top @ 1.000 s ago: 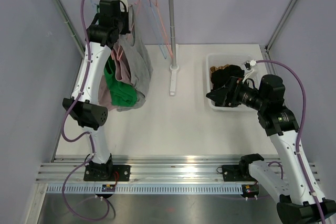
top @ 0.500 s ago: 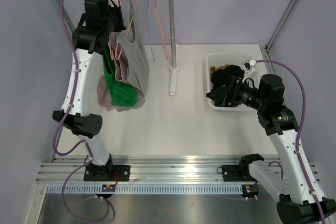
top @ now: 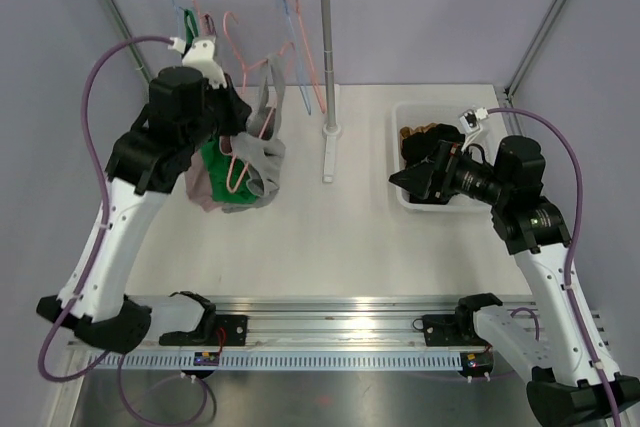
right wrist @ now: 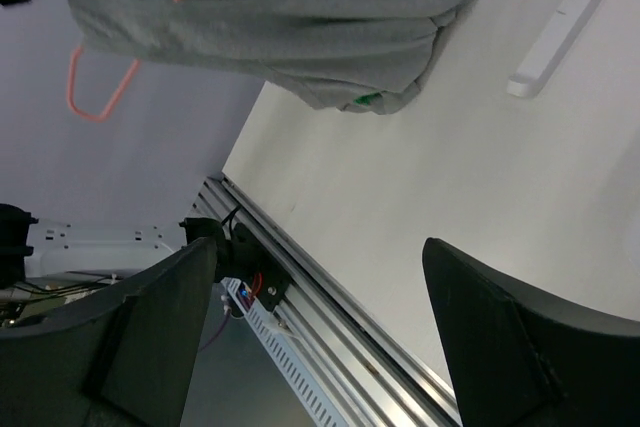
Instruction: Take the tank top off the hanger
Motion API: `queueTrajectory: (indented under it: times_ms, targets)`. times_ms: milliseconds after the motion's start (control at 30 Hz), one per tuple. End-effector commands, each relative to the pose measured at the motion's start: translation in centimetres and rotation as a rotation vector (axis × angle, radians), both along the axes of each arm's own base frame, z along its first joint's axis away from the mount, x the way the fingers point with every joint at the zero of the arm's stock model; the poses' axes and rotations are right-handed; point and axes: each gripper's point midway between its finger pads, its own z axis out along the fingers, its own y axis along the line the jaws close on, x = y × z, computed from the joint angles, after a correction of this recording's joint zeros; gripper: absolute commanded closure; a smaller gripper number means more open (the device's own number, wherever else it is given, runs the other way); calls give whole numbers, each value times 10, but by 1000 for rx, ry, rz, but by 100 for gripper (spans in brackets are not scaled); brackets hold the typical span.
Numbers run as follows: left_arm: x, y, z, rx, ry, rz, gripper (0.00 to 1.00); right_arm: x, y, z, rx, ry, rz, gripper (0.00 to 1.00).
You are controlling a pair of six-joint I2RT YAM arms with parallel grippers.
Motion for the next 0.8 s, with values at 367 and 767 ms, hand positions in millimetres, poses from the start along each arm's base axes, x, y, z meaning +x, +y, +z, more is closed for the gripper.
queueTrajectory:
  times_ms: [367,767]
  targets:
    - [-175,-23,-136,-397,172,-211,100,-11,91,-22,-64,-140,126,7]
    - [-218,-56,-181,-609,274,-447,100,13,156,-111,-375,-214,114,30]
